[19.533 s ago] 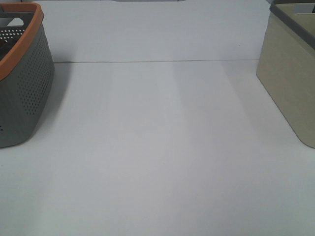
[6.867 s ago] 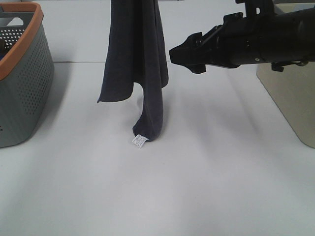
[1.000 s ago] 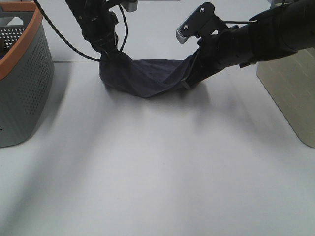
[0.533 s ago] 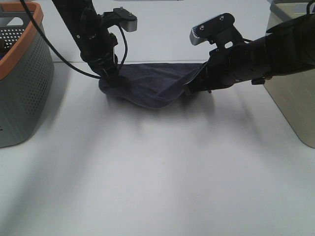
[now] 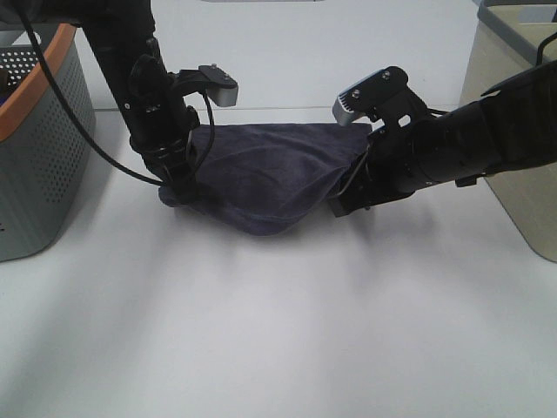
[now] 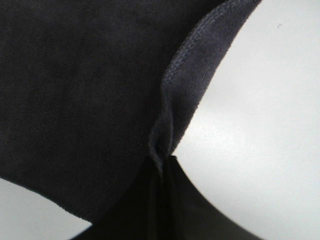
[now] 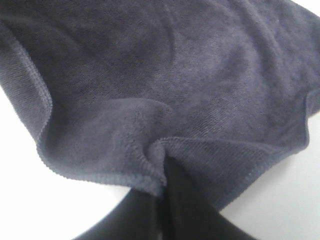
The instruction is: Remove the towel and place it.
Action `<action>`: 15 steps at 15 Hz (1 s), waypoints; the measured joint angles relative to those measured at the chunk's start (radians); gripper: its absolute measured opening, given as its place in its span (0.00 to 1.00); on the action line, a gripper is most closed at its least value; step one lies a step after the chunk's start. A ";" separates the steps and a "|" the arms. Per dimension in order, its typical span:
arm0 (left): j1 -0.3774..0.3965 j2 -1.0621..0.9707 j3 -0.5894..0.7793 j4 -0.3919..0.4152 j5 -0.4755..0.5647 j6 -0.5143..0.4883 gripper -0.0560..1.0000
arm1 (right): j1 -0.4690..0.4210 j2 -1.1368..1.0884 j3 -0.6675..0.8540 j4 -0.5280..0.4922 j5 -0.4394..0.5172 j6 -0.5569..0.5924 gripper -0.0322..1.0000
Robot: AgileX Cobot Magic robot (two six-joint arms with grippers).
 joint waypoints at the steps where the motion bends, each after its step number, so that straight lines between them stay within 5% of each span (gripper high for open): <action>1: 0.000 -0.002 0.001 0.000 0.000 0.003 0.05 | 0.000 0.000 0.000 0.003 -0.012 0.033 0.05; 5: 0.000 -0.004 0.001 0.000 0.000 0.039 0.05 | 0.000 0.000 0.000 -0.005 -0.038 0.073 0.05; 7: -0.003 -0.004 0.004 0.001 0.000 0.058 0.05 | 0.000 0.000 0.000 -0.087 0.003 0.073 0.05; 11: -0.006 -0.048 0.149 0.001 -0.001 0.060 0.05 | 0.000 -0.010 0.049 -0.321 0.203 0.185 0.13; 15: -0.006 -0.087 0.272 0.018 -0.001 0.077 0.05 | 0.000 -0.010 0.064 -0.612 0.242 0.406 0.16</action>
